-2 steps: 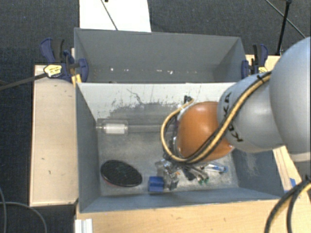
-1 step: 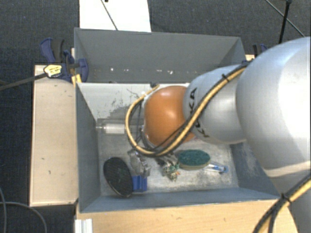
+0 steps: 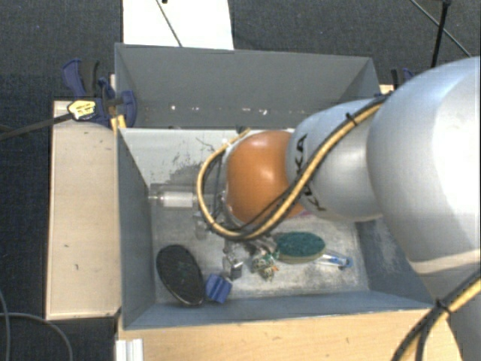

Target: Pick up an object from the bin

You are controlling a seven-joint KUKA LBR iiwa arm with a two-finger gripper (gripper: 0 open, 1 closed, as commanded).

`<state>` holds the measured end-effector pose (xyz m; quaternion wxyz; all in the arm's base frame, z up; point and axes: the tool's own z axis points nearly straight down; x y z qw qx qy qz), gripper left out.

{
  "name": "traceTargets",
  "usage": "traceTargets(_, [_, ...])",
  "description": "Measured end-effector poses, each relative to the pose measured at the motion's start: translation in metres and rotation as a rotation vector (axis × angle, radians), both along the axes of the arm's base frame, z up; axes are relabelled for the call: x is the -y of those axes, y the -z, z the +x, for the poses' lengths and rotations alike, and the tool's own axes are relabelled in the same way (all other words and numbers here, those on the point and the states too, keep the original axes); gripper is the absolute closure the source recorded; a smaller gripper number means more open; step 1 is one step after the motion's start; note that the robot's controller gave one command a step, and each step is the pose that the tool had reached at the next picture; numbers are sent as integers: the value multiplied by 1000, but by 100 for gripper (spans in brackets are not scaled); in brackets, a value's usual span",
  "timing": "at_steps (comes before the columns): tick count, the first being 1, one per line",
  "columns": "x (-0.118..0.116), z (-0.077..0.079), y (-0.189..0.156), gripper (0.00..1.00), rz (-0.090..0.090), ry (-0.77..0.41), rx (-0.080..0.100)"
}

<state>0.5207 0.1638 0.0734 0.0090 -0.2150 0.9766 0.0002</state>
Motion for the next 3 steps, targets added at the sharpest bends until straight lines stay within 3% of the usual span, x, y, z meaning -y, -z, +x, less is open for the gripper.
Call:
traceTargets(1, [-8,-37,-70,0,-2,-89,-10])
traceTargets(2, [-20,-36,-1,0,-7,-356,-17])
traceTargets(3, [-20,-36,-1,100,-6,-352,-16])
